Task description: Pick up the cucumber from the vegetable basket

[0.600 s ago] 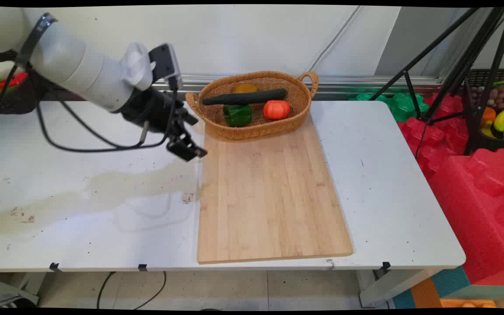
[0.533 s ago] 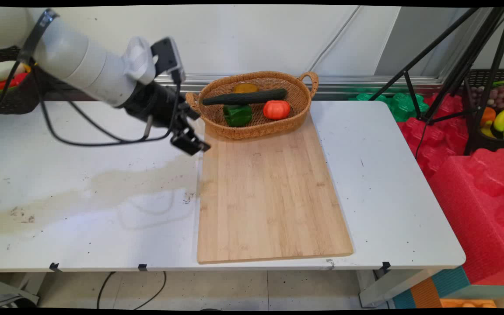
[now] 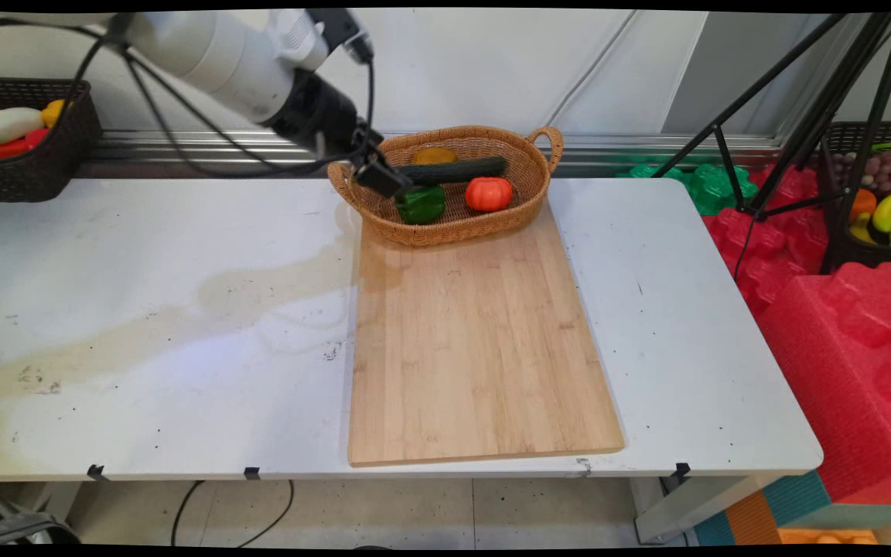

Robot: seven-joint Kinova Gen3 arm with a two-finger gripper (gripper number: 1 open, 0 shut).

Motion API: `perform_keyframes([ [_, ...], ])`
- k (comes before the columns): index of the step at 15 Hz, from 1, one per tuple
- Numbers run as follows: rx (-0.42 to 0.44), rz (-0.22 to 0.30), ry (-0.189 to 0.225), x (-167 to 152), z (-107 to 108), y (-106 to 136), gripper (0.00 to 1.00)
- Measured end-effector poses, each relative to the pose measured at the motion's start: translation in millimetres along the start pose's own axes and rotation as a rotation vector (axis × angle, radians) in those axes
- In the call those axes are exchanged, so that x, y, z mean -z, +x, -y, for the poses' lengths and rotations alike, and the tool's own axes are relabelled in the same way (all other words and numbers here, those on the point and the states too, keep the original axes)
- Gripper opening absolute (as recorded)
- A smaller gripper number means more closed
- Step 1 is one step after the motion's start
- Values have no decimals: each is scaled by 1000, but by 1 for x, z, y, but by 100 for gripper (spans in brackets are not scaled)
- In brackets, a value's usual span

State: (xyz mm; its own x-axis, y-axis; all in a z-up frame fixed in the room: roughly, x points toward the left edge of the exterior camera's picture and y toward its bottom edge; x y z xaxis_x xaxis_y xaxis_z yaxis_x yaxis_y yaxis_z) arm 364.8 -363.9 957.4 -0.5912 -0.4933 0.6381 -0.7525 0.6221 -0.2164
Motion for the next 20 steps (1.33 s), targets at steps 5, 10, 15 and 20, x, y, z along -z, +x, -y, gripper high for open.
perform_keyframes([
  [5,62,32,42,-41,27,32,100],
  [10,114,103,65,-93,49,49,100],
  [15,150,162,69,-134,63,57,100],
  [20,170,220,48,-173,69,61,100],
])
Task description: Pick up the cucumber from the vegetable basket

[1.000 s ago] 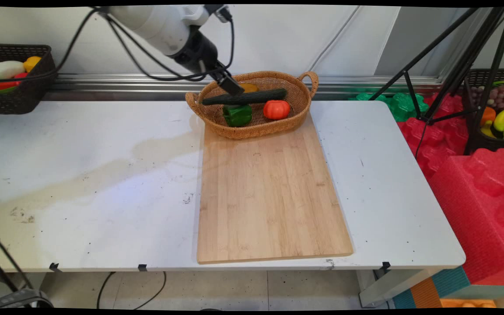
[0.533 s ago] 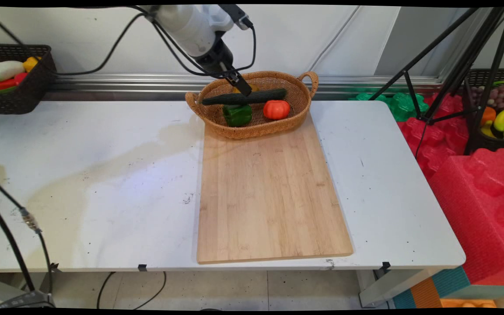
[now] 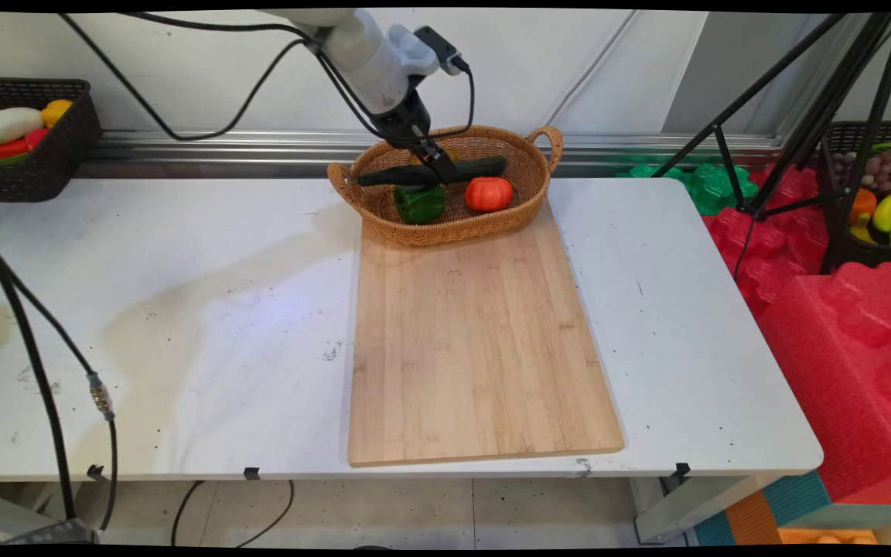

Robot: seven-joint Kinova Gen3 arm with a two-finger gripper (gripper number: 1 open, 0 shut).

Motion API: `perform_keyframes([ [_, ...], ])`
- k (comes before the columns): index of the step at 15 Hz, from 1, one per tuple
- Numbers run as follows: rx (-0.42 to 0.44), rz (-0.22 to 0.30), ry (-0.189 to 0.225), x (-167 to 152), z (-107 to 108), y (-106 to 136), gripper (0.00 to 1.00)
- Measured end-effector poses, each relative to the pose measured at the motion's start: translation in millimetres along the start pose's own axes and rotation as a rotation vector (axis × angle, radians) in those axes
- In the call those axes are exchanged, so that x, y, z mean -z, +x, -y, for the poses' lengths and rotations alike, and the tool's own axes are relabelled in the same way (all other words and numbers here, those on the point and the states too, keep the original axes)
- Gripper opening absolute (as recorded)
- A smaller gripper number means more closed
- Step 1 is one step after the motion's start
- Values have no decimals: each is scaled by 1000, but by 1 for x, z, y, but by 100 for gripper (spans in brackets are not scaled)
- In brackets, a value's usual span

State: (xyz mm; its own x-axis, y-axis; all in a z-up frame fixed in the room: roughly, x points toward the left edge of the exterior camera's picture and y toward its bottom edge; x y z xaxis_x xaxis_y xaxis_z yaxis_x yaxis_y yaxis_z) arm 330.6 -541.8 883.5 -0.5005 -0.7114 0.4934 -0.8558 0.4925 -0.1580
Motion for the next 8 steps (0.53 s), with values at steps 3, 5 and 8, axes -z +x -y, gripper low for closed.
perform_keyframes([
  [3,18,24,-5,-16,0,4,100],
  [5,26,33,-3,-21,0,5,0],
  [8,40,39,13,-24,-1,5,0],
])
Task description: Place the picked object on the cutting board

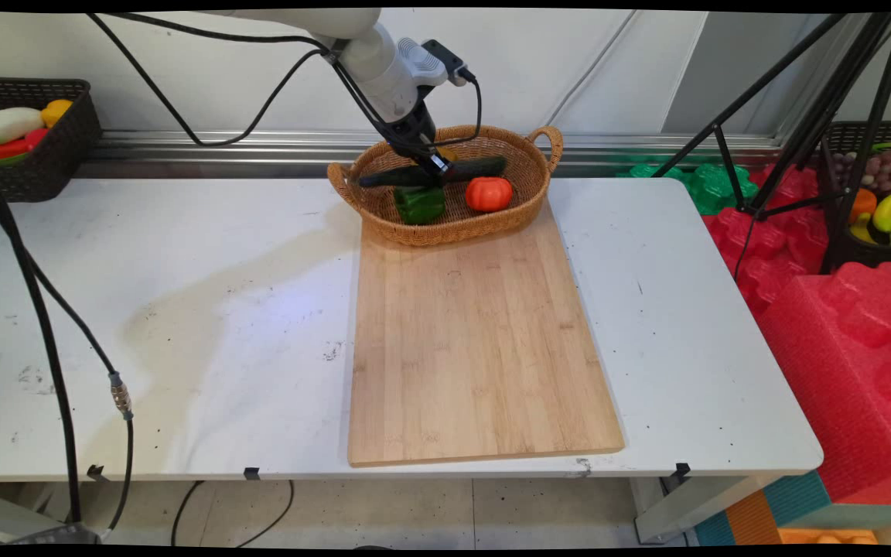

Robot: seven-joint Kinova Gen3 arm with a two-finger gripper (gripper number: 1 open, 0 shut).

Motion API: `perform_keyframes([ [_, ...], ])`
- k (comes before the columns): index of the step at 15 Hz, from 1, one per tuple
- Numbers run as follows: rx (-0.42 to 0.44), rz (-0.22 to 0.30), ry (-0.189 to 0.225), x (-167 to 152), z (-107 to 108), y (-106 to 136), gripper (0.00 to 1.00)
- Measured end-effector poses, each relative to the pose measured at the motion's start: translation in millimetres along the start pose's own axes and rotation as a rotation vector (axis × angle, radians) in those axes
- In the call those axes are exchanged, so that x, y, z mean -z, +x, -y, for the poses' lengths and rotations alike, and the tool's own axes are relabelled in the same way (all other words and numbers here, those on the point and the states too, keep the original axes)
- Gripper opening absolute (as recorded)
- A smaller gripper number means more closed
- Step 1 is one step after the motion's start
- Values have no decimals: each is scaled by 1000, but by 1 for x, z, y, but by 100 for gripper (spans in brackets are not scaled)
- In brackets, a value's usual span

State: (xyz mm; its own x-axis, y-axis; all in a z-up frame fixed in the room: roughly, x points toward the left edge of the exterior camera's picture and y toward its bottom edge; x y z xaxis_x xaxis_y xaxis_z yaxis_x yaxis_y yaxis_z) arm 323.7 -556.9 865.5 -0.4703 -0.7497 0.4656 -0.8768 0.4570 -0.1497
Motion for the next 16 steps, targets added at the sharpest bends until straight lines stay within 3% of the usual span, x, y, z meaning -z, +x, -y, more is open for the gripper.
perform_keyframes([
  [8,22,-43,66,33,-20,-1,0],
  [11,30,-79,90,60,-37,-3,0],
  [16,32,-137,94,102,-74,-13,0],
])
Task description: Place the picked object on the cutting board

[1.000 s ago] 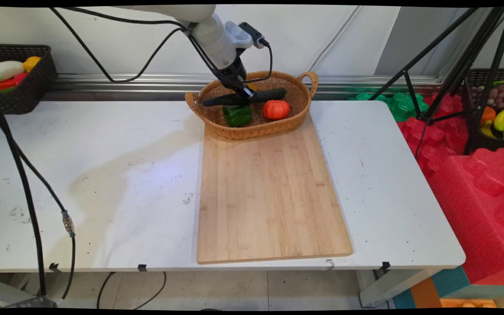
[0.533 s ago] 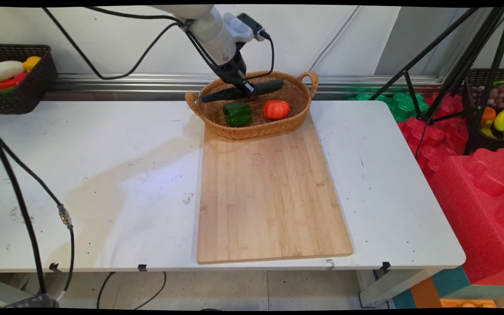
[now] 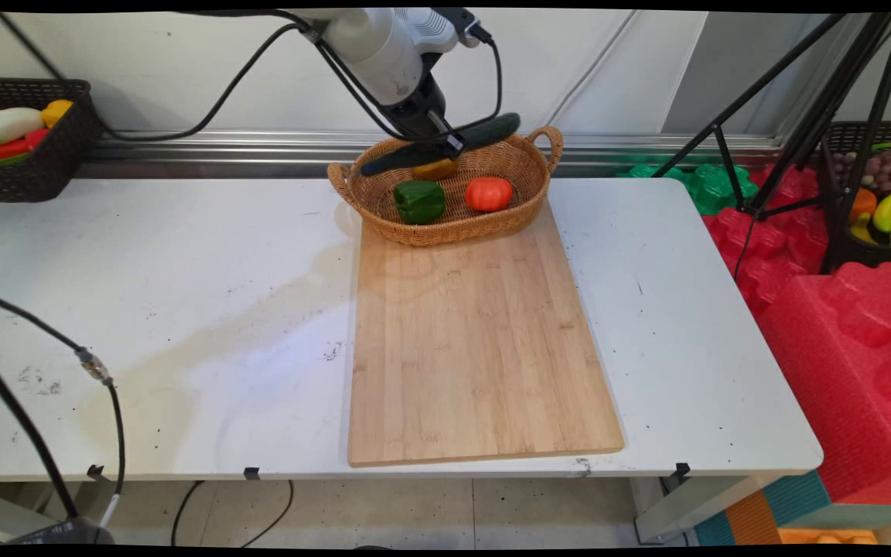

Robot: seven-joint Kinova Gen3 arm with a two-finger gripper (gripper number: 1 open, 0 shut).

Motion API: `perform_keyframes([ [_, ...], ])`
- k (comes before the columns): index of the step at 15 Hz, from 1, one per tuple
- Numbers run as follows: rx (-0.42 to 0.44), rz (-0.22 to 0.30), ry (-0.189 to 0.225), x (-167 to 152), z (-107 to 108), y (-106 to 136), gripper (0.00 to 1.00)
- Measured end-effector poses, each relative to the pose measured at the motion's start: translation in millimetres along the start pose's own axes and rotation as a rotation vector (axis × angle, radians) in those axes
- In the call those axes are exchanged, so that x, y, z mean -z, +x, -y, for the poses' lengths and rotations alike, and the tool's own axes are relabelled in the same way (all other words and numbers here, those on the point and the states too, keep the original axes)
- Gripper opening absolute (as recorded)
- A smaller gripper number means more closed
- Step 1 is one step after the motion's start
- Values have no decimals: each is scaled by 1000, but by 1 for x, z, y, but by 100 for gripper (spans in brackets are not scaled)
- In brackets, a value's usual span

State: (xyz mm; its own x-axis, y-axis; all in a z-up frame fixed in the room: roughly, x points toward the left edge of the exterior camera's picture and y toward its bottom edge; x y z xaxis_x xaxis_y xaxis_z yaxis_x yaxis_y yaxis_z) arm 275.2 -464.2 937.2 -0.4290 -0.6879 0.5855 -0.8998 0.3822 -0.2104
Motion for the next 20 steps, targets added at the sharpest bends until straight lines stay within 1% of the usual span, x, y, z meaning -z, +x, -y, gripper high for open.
perform_keyframes([
  [2,-9,-17,-18,19,-21,-7,0],
  [4,-22,-31,-46,37,-46,-18,0],
  [5,-22,-35,-52,40,-51,-20,0],
  [6,-17,-41,-63,46,-62,-25,0],
  [8,-6,-48,-74,52,-75,-33,0],
  [10,12,-53,-90,56,-95,-45,0],
  [15,49,-40,-112,48,-120,-67,0],
  [17,63,-32,-128,38,-130,-78,0],
  [20,74,-23,-147,25,-141,-90,0],
])
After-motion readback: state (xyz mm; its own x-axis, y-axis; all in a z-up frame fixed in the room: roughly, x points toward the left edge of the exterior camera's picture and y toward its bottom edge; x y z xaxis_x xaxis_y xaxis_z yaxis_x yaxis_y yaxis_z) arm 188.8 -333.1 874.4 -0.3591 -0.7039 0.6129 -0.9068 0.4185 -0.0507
